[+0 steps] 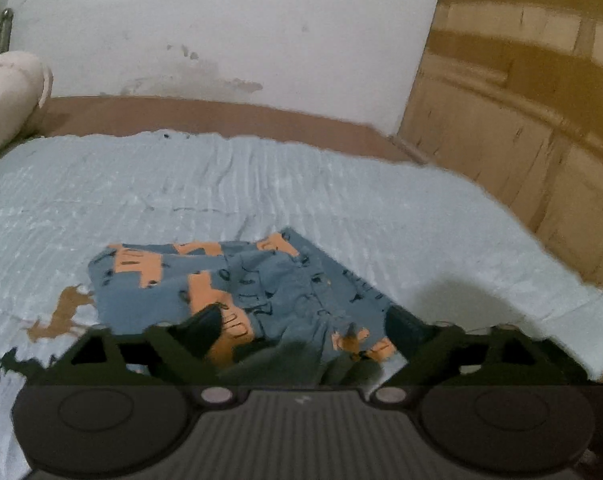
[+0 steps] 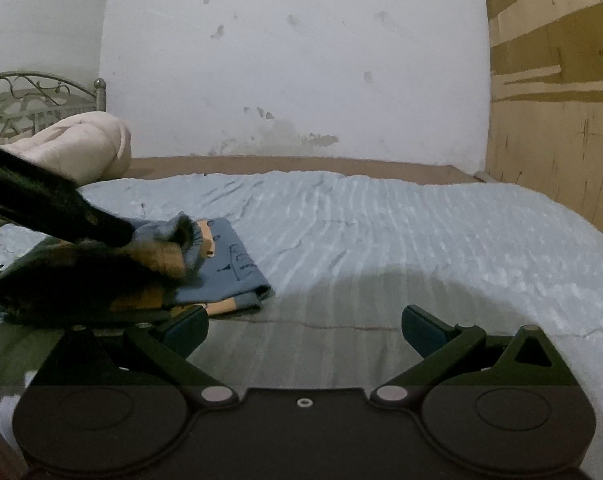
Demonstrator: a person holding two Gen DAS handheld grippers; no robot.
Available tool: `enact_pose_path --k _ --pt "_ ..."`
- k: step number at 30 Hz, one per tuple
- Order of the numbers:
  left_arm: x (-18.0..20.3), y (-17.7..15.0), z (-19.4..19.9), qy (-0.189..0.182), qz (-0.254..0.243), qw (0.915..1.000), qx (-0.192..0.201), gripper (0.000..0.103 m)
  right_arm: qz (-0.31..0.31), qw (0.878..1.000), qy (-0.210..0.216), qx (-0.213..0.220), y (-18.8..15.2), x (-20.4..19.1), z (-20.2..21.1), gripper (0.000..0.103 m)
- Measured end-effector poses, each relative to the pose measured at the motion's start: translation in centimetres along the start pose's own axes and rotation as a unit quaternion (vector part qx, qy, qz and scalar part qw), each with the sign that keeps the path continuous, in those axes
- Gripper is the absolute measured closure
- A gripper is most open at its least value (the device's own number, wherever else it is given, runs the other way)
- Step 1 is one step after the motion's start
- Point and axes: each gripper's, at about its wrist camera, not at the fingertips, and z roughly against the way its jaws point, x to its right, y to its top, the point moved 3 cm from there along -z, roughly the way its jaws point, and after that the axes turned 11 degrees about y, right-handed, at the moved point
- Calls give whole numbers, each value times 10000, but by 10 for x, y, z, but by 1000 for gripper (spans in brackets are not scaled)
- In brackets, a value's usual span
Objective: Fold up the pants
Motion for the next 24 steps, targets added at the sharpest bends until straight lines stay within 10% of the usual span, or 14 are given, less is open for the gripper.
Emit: enact_pose_path --k 14,24 --pt "-92 -38 8 1566 1506 9740 -642 7 -953 9847 1461 -22 38 -22 -20 2" --pt "-67 -50 27 1002 1097 9889 -47 26 -1222 9791 1465 -706 46 -40 -68 26"
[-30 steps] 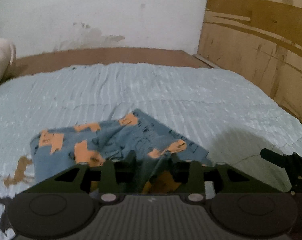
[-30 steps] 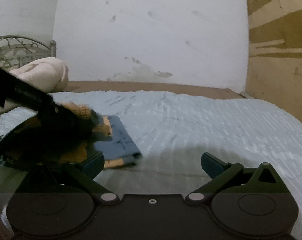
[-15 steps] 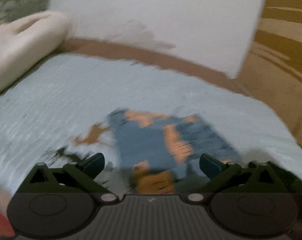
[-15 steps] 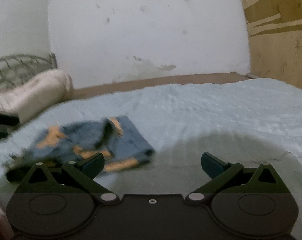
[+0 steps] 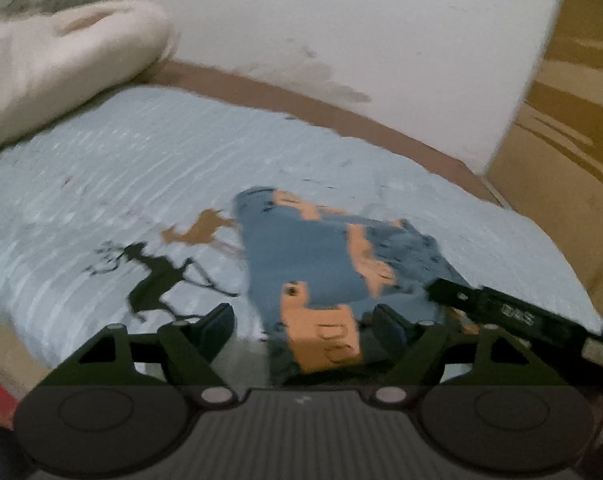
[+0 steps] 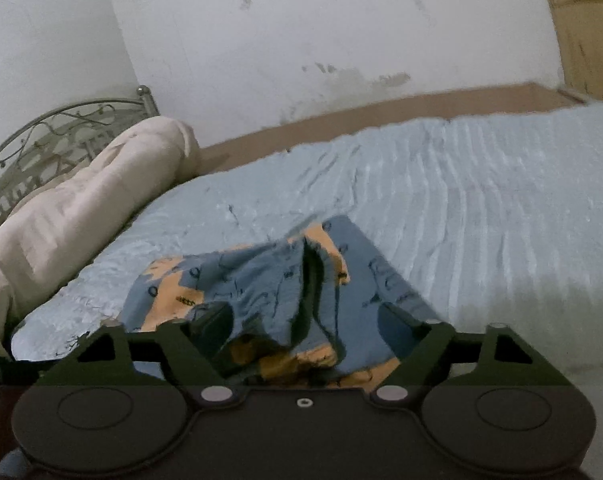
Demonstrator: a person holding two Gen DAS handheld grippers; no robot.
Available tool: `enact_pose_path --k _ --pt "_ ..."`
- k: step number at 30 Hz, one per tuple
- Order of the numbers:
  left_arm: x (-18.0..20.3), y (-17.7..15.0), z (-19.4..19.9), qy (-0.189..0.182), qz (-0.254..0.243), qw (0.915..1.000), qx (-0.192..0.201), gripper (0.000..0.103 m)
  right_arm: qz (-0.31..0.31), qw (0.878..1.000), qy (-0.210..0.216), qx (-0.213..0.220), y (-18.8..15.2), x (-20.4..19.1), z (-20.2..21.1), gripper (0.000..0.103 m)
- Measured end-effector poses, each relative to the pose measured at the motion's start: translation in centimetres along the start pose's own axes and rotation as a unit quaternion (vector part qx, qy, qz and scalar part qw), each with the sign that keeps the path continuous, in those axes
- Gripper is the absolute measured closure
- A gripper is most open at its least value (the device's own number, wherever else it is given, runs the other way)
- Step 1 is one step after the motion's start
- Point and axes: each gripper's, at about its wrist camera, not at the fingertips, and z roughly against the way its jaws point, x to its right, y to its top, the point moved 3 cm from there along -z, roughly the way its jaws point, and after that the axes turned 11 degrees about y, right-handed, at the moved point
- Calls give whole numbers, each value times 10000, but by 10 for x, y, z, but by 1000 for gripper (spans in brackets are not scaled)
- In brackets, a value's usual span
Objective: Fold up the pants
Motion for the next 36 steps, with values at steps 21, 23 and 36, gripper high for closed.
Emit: enact_pose_path --k 21,23,36 --pt "49 -15 15 24 -1459 9892 100 88 716 9970 -116 275 16 -20 23 83" --pt "48 -15 16 -52 -1381 9903 126 82 845 9956 -204 335 22 -18 26 83" --pt "4 9 5 231 -71 9997 -71 23 347 9983 -414 239 -7 7 27 45"
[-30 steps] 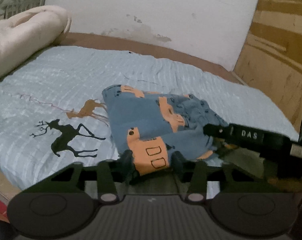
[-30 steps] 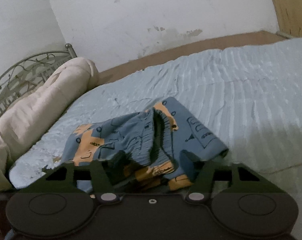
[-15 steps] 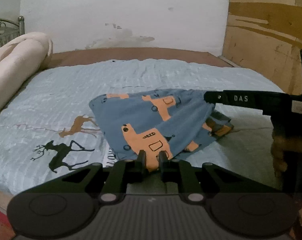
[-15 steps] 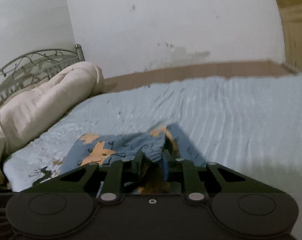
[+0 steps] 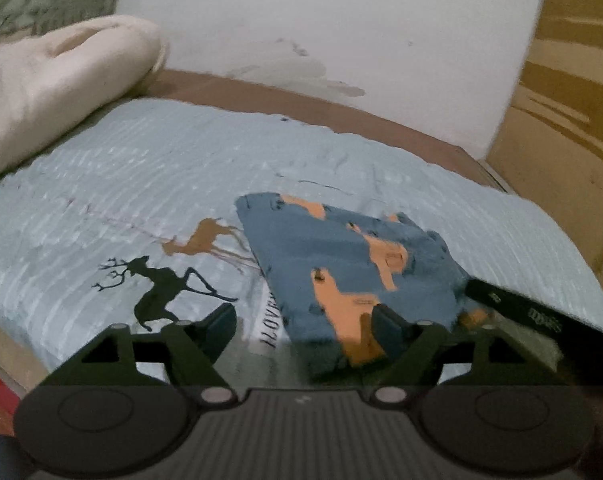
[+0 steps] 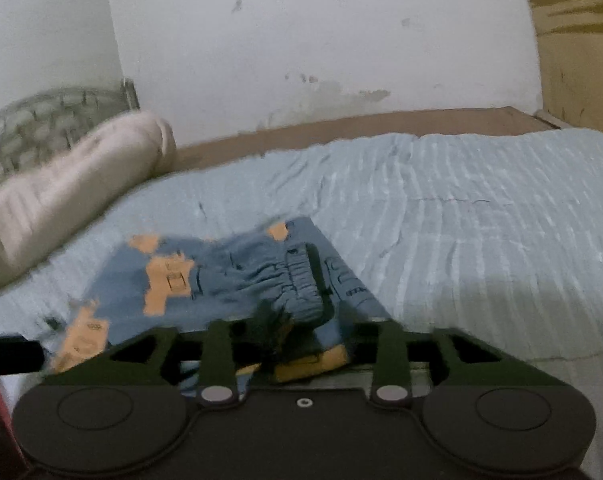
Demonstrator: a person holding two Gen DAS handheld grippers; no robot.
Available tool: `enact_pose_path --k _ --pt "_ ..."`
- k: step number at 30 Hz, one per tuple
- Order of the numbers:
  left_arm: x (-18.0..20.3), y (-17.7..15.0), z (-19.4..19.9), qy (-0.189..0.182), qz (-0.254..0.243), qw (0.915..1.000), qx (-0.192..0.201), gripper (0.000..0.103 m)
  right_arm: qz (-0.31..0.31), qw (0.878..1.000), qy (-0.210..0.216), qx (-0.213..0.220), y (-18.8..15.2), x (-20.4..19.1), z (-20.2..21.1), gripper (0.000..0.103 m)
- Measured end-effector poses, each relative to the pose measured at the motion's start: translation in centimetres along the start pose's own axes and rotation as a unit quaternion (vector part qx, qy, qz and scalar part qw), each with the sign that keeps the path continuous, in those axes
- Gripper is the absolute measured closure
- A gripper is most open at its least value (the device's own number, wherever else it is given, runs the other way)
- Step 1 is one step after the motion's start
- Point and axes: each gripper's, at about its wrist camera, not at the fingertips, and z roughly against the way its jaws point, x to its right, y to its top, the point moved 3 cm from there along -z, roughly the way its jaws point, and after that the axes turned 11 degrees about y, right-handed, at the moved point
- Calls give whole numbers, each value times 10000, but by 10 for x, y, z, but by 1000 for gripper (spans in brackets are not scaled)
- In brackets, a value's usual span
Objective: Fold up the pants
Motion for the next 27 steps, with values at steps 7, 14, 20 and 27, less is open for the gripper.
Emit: enact_pose_path --k 7,14,20,27 --pt "1 2 -30 243 131 9989 -391 22 -380 9957 833 -106 -10 -1 20 33" --pt "0 -8 -33 333 133 9983 -460 18 -981 9868 1242 -356 -12 4 -2 35" --pt "3 -7 -32 380 110 9981 -474 18 -1700 9777 1220 -191 -9 12 -10 51" --pt "1 -8 -33 363 107 9981 -484 16 -1647 9792 1171 -173 -12 14 -7 51"
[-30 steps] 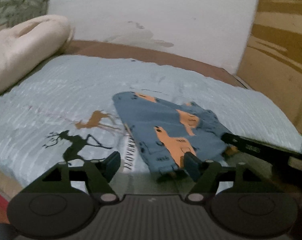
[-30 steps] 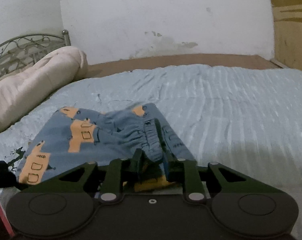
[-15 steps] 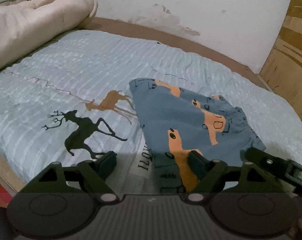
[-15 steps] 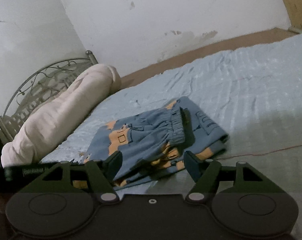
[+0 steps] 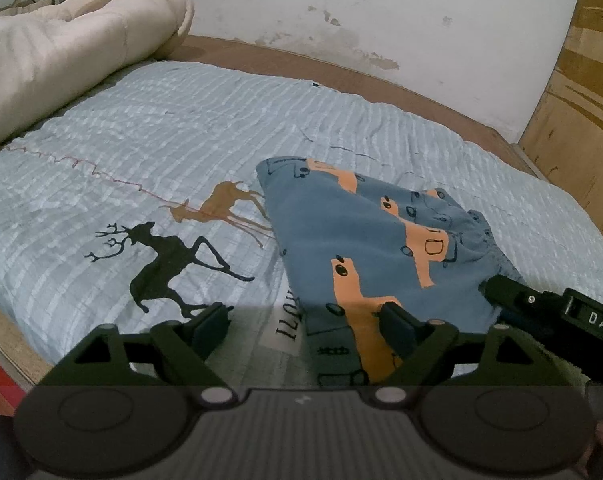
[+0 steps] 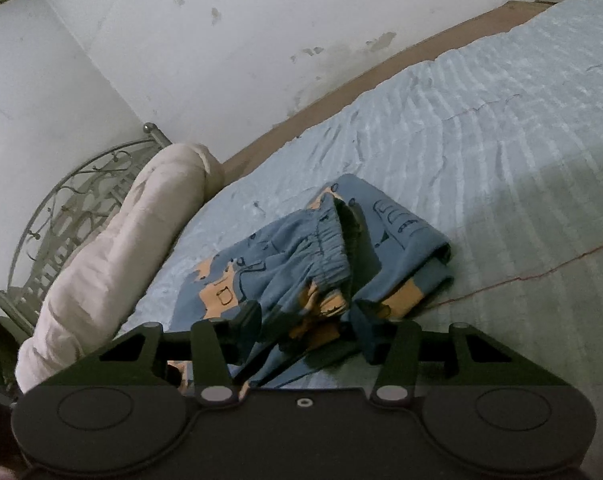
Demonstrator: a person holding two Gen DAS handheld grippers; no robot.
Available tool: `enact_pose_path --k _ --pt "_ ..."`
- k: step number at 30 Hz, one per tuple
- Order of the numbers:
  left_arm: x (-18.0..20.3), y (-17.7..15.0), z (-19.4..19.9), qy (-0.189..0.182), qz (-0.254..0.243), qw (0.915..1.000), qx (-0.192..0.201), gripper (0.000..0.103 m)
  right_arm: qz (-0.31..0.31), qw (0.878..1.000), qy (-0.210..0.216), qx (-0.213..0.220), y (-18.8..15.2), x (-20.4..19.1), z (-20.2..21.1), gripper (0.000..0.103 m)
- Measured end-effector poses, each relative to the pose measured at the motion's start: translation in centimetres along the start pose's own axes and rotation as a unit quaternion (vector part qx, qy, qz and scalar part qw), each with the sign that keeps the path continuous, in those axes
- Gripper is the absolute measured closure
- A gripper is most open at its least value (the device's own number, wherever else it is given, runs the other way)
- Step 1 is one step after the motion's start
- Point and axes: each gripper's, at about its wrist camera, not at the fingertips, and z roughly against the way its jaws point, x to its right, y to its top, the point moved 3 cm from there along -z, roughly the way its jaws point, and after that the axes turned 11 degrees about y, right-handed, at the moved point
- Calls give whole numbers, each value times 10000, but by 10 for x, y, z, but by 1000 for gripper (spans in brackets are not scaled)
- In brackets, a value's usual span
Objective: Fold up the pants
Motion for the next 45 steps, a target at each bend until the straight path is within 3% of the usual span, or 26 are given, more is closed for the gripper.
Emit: enact_pose_path --k 6,8,13,19,25,29,39,45 --pt "0 0 0 -11 -10 10000 -7 16 859 9941 -588 300 0 -23 8 50" --pt "0 0 0 -13 -2 10000 -8 15 946 9933 -588 311 2 -22 6 48" --pt "-1 -1 0 -26 10 10000 -18 15 495 9984 -270 -5 2 -5 -10 48" --pt "0 -1 0 -18 -20 10000 -16 15 271 9996 28 -90 -1 -8 -7 48" --pt "0 -1 0 -12 -18 10000 -22 14 259 9992 -206 -207 -1 -13 -4 49" --pt "0 -2 0 -14 -32 10000 -14 14 169 9993 -23 -332 -8 -17 -2 49" --pt "0 -1 0 -12 -28 10000 -18 13 496 9987 36 -97 1 -31 -5 49" --pt "1 10 6 -172 120 9996 168 13 -470 9987 109 188 7 1 -19 49"
